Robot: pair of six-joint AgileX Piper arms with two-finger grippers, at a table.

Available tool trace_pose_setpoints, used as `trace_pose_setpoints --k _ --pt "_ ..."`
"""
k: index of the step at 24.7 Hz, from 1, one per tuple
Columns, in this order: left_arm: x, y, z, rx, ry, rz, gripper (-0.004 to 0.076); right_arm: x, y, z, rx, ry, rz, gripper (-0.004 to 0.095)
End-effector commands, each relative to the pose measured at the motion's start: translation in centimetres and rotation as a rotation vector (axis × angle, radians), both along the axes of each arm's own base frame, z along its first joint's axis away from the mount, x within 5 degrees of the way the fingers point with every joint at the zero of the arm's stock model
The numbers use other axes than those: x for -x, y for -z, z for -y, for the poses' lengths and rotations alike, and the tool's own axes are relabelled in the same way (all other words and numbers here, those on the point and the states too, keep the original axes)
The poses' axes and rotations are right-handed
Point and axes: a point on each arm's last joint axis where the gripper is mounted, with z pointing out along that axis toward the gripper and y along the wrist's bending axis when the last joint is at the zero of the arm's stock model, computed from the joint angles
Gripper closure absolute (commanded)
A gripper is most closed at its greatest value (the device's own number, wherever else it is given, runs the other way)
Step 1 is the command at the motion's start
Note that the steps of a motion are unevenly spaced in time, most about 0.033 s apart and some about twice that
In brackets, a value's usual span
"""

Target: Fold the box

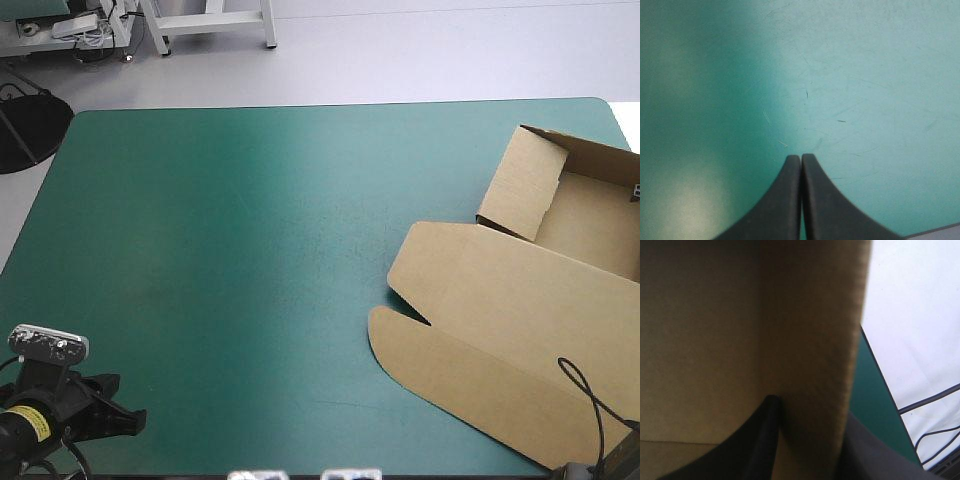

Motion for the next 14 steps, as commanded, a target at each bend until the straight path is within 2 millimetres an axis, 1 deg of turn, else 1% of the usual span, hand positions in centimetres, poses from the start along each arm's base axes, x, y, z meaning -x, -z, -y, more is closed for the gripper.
trace_pose_setpoints --k 1,5,6,10,11,12,13,14 --pt "0.2 -0.4 -0.1 -0.005 -0.007 -0.019 0.0732 0.9 -2.9 -0.1 0.06 -0.003 0.066 0.0551" --pt "0.1 -0.4 -0.1 -0.006 -0.007 -0.018 0.0732 1.5 -3.7 -0.2 0.081 -0.001 0.068 0.0498" --pt "0.1 -0.4 -0.1 -0.008 -0.008 -0.018 0.0732 2.0 -4.7 -0.4 0.106 0.0 0.086 0.0499" --pt "0.1 -0.4 -0.1 -0.01 -0.005 -0.017 0.0732 3.3 -6.9 -1.0 0.159 0.005 0.138 0.0499" --pt "0.1 -0.4 -0.1 -0.012 -0.001 -0.014 0.0732 4.2 -8.2 -1.5 0.171 0.006 0.172 0.0499" --pt "0.1 -0.4 -0.1 -0.013 -0.002 -0.011 0.0732 4.6 -8.8 -1.9 0.17 0.006 0.187 0.0503" --pt "0.0 -0.5 -0.1 -0.02 0.002 0.011 0.0732 5.5 -9.8 -2.6 0.153 0.013 0.228 0.0523" --pt "-0.2 -0.6 -0.1 -0.022 0.016 0.045 0.0732 5.9 -10.4 -3.2 0.135 0.01 0.259 0.054"
